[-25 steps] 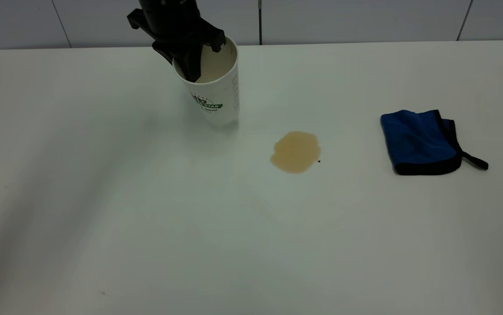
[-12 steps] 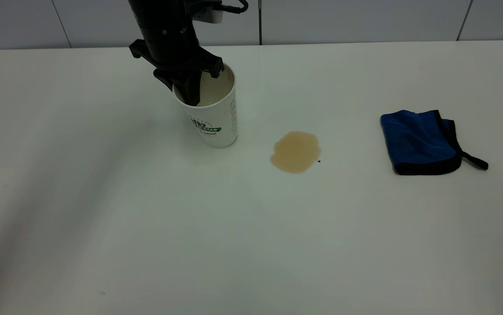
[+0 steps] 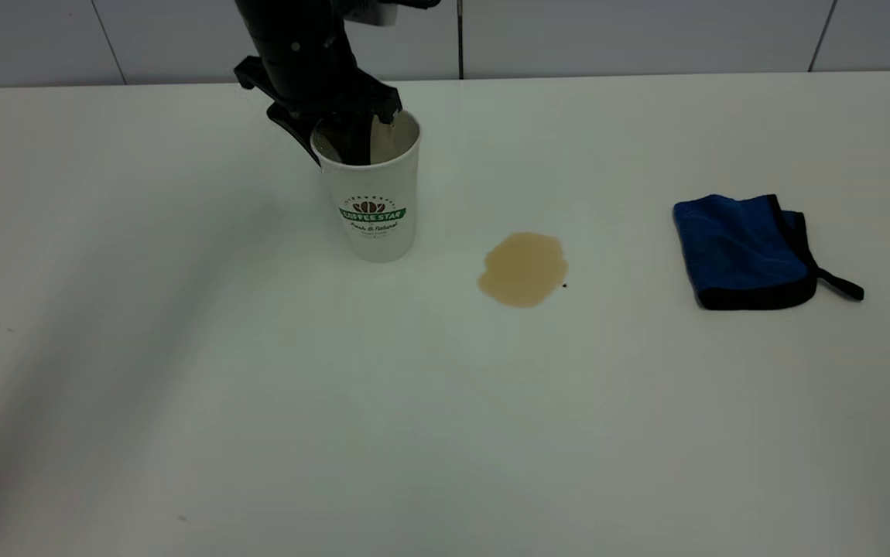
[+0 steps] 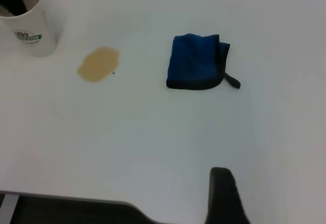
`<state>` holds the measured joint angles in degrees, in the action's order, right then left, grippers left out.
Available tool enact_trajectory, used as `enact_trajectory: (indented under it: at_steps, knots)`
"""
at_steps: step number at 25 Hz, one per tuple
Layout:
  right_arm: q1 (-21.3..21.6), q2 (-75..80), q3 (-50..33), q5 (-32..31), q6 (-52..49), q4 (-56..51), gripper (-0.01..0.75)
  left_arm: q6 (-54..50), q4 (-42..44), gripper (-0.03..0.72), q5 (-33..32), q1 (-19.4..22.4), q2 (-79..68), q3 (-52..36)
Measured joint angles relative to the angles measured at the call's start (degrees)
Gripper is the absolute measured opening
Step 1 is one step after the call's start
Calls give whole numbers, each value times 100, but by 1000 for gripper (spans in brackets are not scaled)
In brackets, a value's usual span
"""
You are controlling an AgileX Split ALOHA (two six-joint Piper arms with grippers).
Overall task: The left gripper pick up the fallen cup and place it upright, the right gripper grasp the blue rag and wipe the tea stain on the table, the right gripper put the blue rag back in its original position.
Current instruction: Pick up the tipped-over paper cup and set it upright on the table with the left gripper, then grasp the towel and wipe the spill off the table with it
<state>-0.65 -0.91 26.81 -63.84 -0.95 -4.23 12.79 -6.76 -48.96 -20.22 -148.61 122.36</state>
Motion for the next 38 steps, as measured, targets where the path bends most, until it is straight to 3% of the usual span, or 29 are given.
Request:
enact_trajectory:
  at_steps: [4, 9, 14, 21, 26, 31, 38]
  knots:
    - [0, 0, 0, 0, 0, 0, 526, 0, -99, 461, -414, 0, 0, 561]
    - [0, 0, 0, 0, 0, 0, 526, 0, -115, 471, -1720, 0, 0, 1666]
    - [0, 0, 0, 0, 0, 0, 526, -416, -157, 471, -1796, 0, 54, 2903]
    - [0, 0, 0, 0, 0, 0, 526, -694, -395, 471, -1796, -172, 888, 3204]
    - [0, 0, 0, 0, 0, 0, 526, -815, -406, 471, -1796, -496, 1627, 2952]
    - [0, 0, 0, 0, 0, 0, 526, -836, -165, 471, -1796, -791, 2410, 1925]
    - [0, 0, 0, 0, 0, 0, 526, -882, 24, 471, -1796, -828, 3534, 85]
